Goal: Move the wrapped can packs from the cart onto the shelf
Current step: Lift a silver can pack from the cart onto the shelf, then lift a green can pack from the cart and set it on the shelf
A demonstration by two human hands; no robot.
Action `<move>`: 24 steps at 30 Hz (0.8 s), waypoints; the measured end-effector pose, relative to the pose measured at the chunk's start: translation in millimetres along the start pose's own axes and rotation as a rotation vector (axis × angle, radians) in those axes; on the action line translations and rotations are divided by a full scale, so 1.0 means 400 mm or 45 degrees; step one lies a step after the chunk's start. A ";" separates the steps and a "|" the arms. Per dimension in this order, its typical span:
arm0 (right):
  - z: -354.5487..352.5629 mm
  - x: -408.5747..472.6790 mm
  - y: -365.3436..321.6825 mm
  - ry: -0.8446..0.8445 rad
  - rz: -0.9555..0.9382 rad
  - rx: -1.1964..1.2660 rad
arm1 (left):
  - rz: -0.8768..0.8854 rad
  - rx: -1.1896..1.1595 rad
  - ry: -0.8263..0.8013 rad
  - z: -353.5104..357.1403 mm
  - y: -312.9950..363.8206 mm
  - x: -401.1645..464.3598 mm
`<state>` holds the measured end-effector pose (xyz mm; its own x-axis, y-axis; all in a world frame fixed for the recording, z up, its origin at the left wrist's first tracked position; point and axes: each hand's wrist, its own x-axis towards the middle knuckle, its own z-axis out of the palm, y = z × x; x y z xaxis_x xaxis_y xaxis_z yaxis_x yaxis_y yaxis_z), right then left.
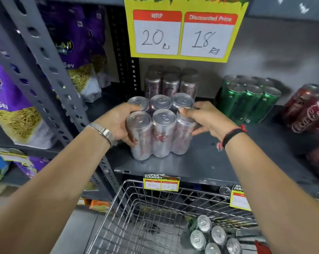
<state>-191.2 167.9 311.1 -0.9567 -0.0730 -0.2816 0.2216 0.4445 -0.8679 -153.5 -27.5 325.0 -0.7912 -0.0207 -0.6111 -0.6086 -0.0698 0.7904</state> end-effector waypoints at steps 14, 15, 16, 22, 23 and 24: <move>0.028 -0.431 0.734 0.342 0.310 -0.529 | 1.013 1.774 -0.169 0.301 -0.690 0.033; 0.041 -0.442 0.791 0.301 0.401 -0.511 | 0.840 1.814 -0.266 0.313 -0.734 0.068; 0.053 -0.446 0.840 0.297 0.454 -0.470 | 0.700 1.815 -0.319 0.326 -0.770 0.103; 0.092 -0.400 1.025 0.387 0.836 0.092 | 0.146 1.228 -0.411 0.391 -0.882 0.265; 0.091 -0.389 1.044 0.370 0.882 0.206 | 0.052 1.111 -0.412 0.399 -0.895 0.287; 0.092 -0.381 1.062 0.342 0.913 0.327 | -0.036 1.004 -0.422 0.407 -0.911 0.305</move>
<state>55.6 334.8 -29.7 -0.5703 0.3839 -0.7262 0.8040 0.0800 -0.5892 -37.9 157.6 -30.6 -0.6767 0.2719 -0.6842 -0.3943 0.6510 0.6486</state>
